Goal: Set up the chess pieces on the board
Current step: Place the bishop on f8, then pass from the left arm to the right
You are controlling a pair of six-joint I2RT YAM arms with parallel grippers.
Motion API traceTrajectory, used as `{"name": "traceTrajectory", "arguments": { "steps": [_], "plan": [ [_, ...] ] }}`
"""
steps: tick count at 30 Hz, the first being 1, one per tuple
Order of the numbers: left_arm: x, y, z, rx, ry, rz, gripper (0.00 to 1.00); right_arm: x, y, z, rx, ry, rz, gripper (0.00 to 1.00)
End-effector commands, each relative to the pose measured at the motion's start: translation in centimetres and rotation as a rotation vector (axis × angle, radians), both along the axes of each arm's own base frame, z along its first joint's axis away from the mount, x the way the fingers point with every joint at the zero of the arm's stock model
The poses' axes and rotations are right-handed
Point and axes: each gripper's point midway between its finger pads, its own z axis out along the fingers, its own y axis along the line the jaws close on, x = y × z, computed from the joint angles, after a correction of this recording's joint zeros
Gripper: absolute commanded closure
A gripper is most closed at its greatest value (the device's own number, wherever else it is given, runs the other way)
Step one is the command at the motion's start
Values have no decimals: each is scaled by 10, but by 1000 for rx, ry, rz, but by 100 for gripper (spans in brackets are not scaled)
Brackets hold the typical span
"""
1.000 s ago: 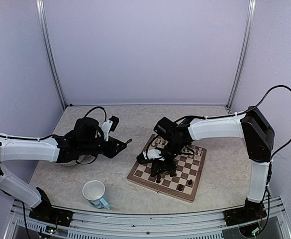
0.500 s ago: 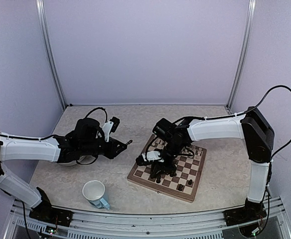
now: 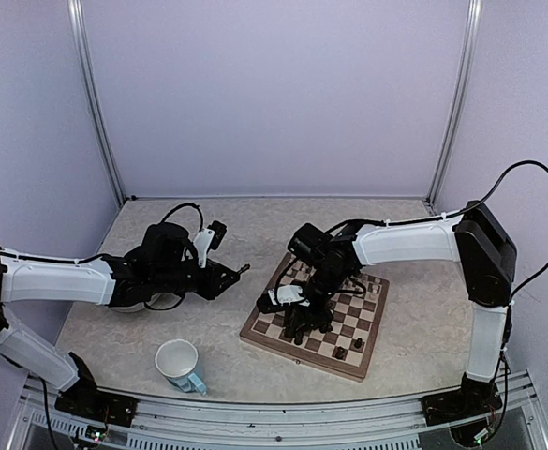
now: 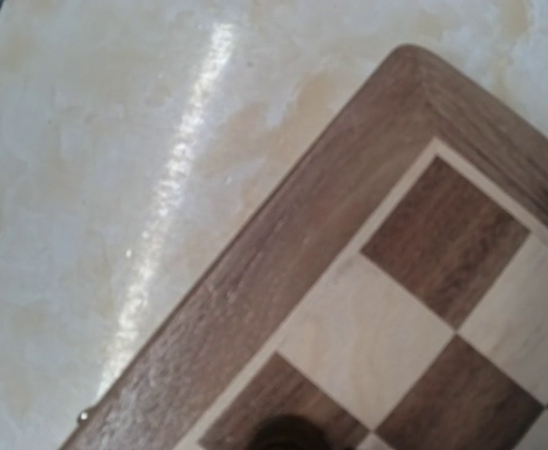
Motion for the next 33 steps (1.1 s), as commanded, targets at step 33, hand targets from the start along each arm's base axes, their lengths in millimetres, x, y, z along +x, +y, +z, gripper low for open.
{"name": "traceTrajectory", "arguments": {
  "steps": [33],
  "plan": [
    [-28,-87,95,-299,-212,-257,90,65,-7,202,585,421,-327,50]
  ]
}}
